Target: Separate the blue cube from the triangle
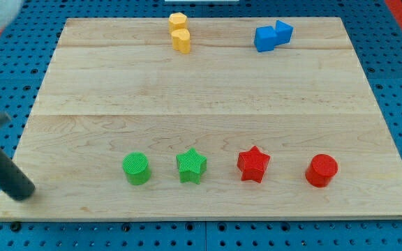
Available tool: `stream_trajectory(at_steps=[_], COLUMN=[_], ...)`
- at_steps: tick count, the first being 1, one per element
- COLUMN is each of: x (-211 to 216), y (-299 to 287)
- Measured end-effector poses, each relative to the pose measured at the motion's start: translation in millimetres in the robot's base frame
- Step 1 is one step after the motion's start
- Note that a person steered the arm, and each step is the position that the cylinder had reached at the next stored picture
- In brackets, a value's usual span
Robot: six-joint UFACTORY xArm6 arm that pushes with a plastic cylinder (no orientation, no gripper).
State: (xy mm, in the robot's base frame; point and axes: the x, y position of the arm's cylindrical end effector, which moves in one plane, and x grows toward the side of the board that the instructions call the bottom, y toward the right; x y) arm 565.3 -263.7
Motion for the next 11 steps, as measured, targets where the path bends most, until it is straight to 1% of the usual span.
stream_trajectory(at_steps=[1, 2, 3, 4, 5, 6, 7, 8, 9, 10, 11], x=[-60.5, -104.5, -113.7, -125.2, -150.0, -181.2, -222.7, -300.9, -359.6, -331.9, -276.7], y=[-0.1, 3.6, 71.5, 173.9, 283.3, 400.5, 530.6, 496.0, 456.4, 382.9, 298.4])
